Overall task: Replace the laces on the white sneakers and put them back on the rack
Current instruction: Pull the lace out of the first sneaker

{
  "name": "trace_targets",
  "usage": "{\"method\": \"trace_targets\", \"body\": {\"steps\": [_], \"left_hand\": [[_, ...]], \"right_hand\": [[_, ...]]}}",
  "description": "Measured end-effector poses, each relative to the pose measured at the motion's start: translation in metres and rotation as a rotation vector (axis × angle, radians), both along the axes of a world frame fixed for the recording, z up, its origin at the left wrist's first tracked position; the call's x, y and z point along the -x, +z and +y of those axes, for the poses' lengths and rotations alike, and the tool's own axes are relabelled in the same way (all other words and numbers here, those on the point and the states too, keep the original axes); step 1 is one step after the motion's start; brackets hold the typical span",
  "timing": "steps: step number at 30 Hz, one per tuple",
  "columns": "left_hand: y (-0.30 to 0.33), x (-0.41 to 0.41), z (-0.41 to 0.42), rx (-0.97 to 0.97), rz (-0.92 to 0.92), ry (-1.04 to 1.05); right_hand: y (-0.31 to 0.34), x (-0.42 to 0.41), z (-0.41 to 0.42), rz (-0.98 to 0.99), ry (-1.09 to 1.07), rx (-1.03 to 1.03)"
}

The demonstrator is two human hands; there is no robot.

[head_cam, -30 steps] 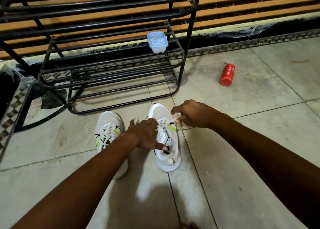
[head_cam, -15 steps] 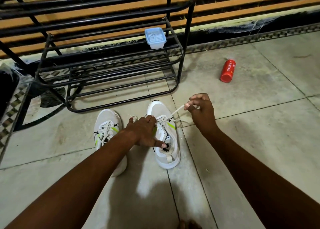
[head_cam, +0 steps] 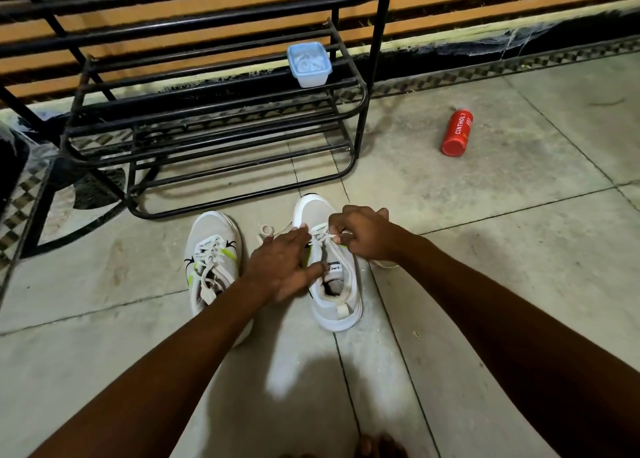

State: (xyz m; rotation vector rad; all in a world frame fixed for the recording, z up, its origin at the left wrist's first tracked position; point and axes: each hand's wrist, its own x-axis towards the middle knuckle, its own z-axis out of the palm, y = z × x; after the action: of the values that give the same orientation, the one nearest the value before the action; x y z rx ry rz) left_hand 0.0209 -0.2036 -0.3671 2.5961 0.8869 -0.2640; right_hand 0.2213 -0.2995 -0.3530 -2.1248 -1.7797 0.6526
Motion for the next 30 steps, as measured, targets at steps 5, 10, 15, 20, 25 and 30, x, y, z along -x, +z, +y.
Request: {"method": "trace_targets", "body": {"steps": [5, 10, 15, 20, 25, 30], "left_hand": [[-0.005, 0.005, -0.018, -0.024, -0.075, 0.046], [-0.004, 0.005, -0.023, -0.071, -0.082, 0.036], [-0.002, 0.005, -0.021, -0.070, -0.124, 0.023], [0.002, -0.005, -0.008, 0.033, -0.314, 0.209], [0.010, -0.029, 0.006, 0.038, -0.338, 0.076], [0.015, -0.048, 0.014, -0.031, -0.157, 0.003]], "right_hand": [[-0.011, 0.009, 0.001, -0.078, -0.041, -0.019], [-0.016, -0.003, -0.001, -0.019, -0.292, -0.132], [-0.023, -0.006, -0.019, 0.130, -0.373, -0.070], [-0.027, 0.030, -0.041, 0.118, -0.463, -0.264], [-0.041, 0.053, -0.052, 0.004, -0.355, -0.520], [-0.050, 0.053, -0.050, 0.005, -0.333, -0.556]]}}
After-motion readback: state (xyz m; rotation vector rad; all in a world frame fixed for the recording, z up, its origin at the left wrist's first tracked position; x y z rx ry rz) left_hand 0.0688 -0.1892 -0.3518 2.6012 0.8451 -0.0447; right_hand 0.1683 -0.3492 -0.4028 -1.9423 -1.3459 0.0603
